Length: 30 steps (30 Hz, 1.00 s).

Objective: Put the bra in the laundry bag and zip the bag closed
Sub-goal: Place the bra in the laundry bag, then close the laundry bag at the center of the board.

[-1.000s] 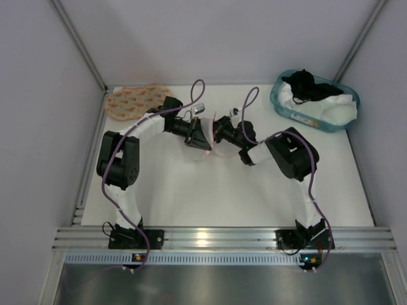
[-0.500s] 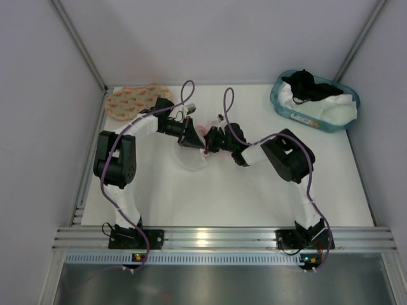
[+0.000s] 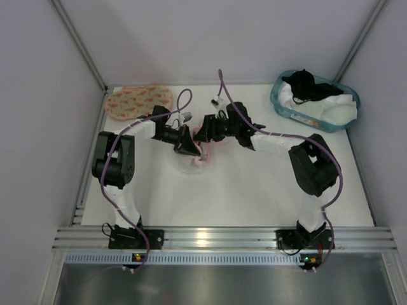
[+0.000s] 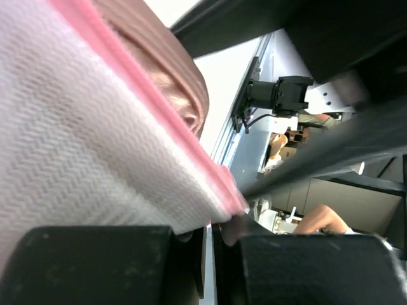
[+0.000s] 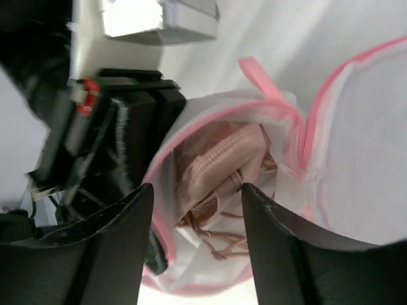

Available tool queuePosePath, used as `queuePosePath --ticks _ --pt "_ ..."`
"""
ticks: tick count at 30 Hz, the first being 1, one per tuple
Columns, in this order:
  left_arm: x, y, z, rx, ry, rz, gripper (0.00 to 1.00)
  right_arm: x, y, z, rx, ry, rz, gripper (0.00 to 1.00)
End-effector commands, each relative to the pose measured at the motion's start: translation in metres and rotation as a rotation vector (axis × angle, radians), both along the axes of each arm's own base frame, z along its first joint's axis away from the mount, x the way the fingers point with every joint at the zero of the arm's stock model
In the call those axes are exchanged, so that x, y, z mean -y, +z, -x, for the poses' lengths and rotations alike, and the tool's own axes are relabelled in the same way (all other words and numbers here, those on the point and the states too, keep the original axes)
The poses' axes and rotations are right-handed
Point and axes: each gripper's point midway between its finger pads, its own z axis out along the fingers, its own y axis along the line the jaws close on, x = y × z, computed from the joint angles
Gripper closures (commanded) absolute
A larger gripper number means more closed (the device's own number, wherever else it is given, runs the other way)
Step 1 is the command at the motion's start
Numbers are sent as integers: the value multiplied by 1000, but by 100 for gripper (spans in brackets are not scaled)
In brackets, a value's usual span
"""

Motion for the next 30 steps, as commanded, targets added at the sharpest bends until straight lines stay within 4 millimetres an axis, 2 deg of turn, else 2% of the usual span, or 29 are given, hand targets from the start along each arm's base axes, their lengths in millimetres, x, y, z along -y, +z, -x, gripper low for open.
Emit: queuePosePath --ticks 1,2,5,8,11,12,13,15,16,17,18,19,20,22,23,25,26,30 --pt "-3 12 2 99 -14 12 93 28 34 1 107 77 104 41" --pt "-4 9 4 102 -18 10 93 40 35 2 99 88 142 38" --pt "-5 4 6 120 -27 4 93 61 41 8 104 137 196 34" --pt "-7 1 10 130 -35 1 93 88 47 0 151 139 237 31" --pt "-8 1 11 135 -39 -2 93 117 40 -21 183 90 284 31" --pt "-8 1 11 129 -39 -3 93 131 35 -33 177 55 297 32" --pt "-8 1 10 130 -38 -3 93 138 39 -44 193 36 304 32" --pt "-8 1 9 124 -36 -2 93 161 18 -71 177 -13 368 33" --pt "-9 1 9 124 -35 -1 93 166 22 -84 187 -31 380 33" --pt "-9 1 7 129 -33 -2 93 171 0 -92 150 -24 412 34" --pt "-9 0 6 124 -32 -3 93 176 -7 -101 142 -34 435 36" --pt "-9 1 5 126 -32 -2 93 177 -6 -111 158 -36 445 36" --pt "-9 2 3 132 -30 -1 93 177 -22 -116 132 -31 455 36" --pt "-10 1 1 133 -27 -6 93 173 -25 -127 141 -35 450 37" --pt "-9 1 0 131 -26 -6 93 172 -37 -131 123 -32 453 38" --pt "-10 2 -2 130 -21 -6 93 167 -40 -138 123 -36 448 38" --pt "-10 3 -3 129 -20 -6 93 164 -47 -139 111 -37 443 38" --pt "-11 3 -5 127 -14 -6 92 146 -54 -137 113 -6 426 40"
